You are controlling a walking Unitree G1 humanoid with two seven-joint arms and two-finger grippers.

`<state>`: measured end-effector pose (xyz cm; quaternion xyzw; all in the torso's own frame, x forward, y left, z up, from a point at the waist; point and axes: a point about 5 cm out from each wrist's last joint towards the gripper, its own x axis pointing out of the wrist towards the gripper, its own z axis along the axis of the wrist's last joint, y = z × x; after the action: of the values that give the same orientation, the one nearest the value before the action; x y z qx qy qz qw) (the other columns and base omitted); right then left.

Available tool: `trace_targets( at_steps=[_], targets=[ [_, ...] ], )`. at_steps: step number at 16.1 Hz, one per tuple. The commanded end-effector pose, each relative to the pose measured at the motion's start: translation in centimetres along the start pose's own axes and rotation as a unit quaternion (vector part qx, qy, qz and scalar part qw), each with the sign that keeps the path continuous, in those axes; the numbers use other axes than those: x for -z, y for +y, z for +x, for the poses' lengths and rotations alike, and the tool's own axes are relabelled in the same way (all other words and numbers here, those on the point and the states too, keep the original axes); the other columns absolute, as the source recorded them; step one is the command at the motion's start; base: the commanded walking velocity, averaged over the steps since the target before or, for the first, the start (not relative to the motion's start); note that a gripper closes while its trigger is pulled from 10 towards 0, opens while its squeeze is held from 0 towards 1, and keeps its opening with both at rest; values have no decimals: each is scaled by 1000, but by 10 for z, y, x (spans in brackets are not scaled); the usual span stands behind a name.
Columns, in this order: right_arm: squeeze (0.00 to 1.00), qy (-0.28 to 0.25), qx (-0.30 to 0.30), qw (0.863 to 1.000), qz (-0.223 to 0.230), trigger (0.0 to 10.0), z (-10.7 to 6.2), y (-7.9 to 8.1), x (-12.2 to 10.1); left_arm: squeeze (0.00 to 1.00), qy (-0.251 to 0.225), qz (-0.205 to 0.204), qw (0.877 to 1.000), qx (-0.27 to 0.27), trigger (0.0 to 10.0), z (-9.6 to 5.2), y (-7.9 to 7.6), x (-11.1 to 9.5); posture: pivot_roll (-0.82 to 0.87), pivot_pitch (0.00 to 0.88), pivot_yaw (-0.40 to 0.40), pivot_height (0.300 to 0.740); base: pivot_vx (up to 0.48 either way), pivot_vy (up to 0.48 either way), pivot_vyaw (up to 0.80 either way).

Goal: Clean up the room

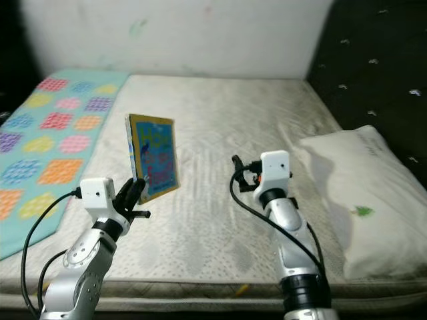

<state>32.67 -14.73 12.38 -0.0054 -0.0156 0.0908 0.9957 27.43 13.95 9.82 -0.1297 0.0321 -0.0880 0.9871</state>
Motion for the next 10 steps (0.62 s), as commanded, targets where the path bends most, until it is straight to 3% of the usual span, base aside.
trace_targets(
  at_steps=[1, 10],
  targets=[
    [0, -6, -2, 1000, 5, 10000, 4, 1, -4, 0, -16, 5, 1000, 1, 10000, 2, 1, -8, -27, 0, -7, 740, 0, 0, 0],
    [0, -8, -5, 1000, 0, 10000, 5, 3, -5, 0, -14, -3, 1000, 4, 10000, 2, -1, -7, -29, 0, -17, 740, 0, -242, 0]
  ],
)
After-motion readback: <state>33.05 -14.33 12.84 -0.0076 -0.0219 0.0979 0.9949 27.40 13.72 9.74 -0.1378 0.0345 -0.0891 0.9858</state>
